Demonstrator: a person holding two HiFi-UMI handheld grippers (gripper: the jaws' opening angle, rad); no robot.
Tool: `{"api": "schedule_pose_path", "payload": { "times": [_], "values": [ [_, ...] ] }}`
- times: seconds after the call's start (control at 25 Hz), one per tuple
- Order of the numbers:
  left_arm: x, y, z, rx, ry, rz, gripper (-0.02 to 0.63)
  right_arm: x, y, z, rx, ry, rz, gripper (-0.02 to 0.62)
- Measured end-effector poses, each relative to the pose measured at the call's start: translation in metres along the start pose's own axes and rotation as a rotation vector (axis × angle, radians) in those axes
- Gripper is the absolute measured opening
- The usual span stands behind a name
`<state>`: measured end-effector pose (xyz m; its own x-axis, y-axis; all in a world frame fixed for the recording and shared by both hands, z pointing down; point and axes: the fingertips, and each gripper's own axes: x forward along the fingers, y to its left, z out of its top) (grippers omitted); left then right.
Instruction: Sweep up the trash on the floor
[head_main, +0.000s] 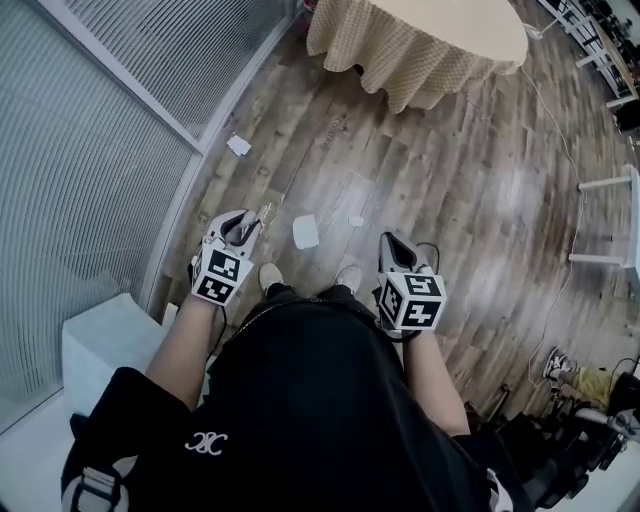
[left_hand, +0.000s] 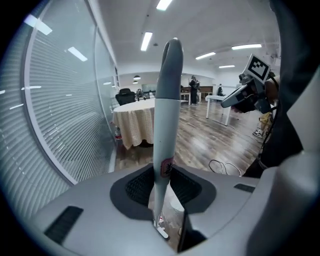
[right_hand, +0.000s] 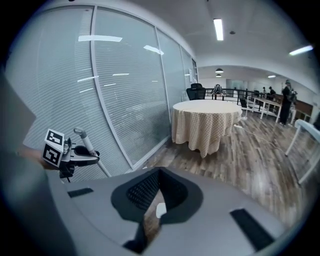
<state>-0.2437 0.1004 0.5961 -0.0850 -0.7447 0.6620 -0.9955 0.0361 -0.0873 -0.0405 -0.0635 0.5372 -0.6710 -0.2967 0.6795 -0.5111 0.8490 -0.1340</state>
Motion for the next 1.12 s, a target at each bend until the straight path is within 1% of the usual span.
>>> {"api": "schedule_pose_path", "payload": {
  "times": [0.2, 0.4, 0.48, 0.56, 0.72, 0.84, 0.96, 1.12],
  "values": [
    [0.023, -0.043, 0.026, 0.086, 0.008, -0.086, 0.103, -0.009, -0.039, -0.023, 0.079, 0.006, -0.025, 0.014],
    [0.039, -0.078, 0.049, 0.131, 0.015, -0.146, 0.101, -0.012, -0.071, -0.032, 0.126, -0.001, -0.021, 0.014],
    [0.045, -0.09, 0.057, 0.148, 0.022, -0.156, 0.101, -0.013, -0.082, -0.032, 0.142, -0.008, -0.007, 0.014],
    [0.051, -0.098, 0.064, 0.153, 0.029, -0.146, 0.101, -0.014, -0.093, -0.031, 0.146, -0.017, 0.007, 0.014],
    [0.06, -0.103, 0.082, 0.16, 0.038, -0.097, 0.101, -0.012, -0.118, -0.031, 0.148, -0.017, 0.026, 0.014],
    [0.06, -0.104, 0.102, 0.165, 0.012, -0.062, 0.101, -0.008, -0.137, -0.032, 0.137, -0.009, 0.038, 0.014],
    [0.054, -0.094, 0.125, 0.173, -0.019, -0.007, 0.103, -0.006, -0.15, -0.031, 0.134, -0.003, 0.051, 0.014],
    [0.044, -0.071, 0.147, 0.22, -0.034, 0.054, 0.103, 0.002, -0.156, -0.025, 0.122, 0.005, 0.065, 0.014]
  ]
}}
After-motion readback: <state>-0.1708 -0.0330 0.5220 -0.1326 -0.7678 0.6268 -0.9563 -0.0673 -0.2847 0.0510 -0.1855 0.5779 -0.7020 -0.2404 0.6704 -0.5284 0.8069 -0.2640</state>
